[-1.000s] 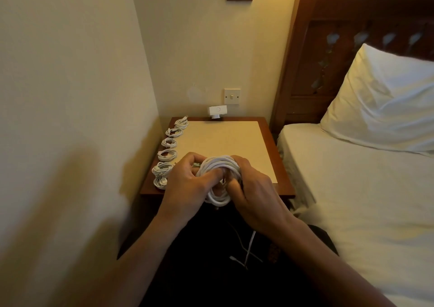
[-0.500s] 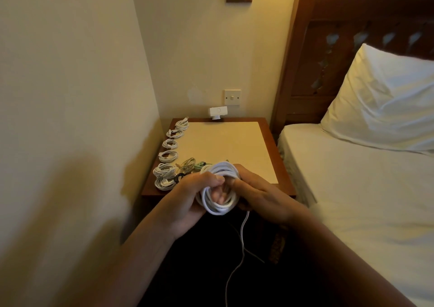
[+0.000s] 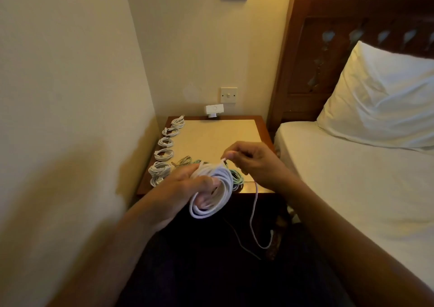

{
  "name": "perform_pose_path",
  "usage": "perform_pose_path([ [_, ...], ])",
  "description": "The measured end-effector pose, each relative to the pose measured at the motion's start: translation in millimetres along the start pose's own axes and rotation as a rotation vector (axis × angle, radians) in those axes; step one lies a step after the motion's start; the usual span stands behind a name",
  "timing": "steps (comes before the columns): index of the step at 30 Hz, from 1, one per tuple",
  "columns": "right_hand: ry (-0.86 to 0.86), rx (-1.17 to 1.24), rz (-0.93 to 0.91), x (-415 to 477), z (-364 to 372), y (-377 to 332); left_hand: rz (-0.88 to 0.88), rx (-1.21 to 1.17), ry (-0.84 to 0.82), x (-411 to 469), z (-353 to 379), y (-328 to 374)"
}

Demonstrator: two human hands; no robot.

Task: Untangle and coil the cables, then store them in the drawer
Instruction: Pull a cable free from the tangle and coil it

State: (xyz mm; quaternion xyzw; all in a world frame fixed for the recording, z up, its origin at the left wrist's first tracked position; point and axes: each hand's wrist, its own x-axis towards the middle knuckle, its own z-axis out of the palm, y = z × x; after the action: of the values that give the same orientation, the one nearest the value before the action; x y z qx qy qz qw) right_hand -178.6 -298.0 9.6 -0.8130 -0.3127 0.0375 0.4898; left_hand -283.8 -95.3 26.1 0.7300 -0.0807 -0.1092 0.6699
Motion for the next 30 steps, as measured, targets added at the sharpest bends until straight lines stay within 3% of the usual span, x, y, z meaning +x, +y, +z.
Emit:
perform_pose_path([
  [5,0.022,0.064,0.104,-33,65,22,0.136,-0.353,0.111,26,-4,14],
  [7,0.007,0.032,0.132,-45,75,5,0.173,-0.22,0.245,42,-5,9],
  [11,-0.177,-0.333,0.091,-52,62,-39,0.186,0.129,0.433,56,-7,-8],
  [13,-0.163,-0.438,0.04,-46,45,-59,0.121,0.212,0.379,56,-11,-15],
  [16,-0.117,-0.393,0.007,-26,9,-76,0.024,0.213,0.177,47,-18,-25],
  [21,0.112,-0.2,-0.08,4,-22,-53,0.072,-0.324,-0.088,21,-19,-28],
  [24,0.28,-0.039,0.052,11,-37,-18,0.089,-0.471,-0.163,11,-31,-18],
  [26,0.198,0.057,0.207,8,-41,6,0.102,-0.486,-0.211,4,-41,-8],
  [28,0.075,-0.136,0.26,4,-37,32,0.139,-0.372,-0.222,-1,-46,1],
  [30,0.069,-0.268,0.285,-1,-39,54,0.161,-0.27,-0.141,-1,-52,7],
])
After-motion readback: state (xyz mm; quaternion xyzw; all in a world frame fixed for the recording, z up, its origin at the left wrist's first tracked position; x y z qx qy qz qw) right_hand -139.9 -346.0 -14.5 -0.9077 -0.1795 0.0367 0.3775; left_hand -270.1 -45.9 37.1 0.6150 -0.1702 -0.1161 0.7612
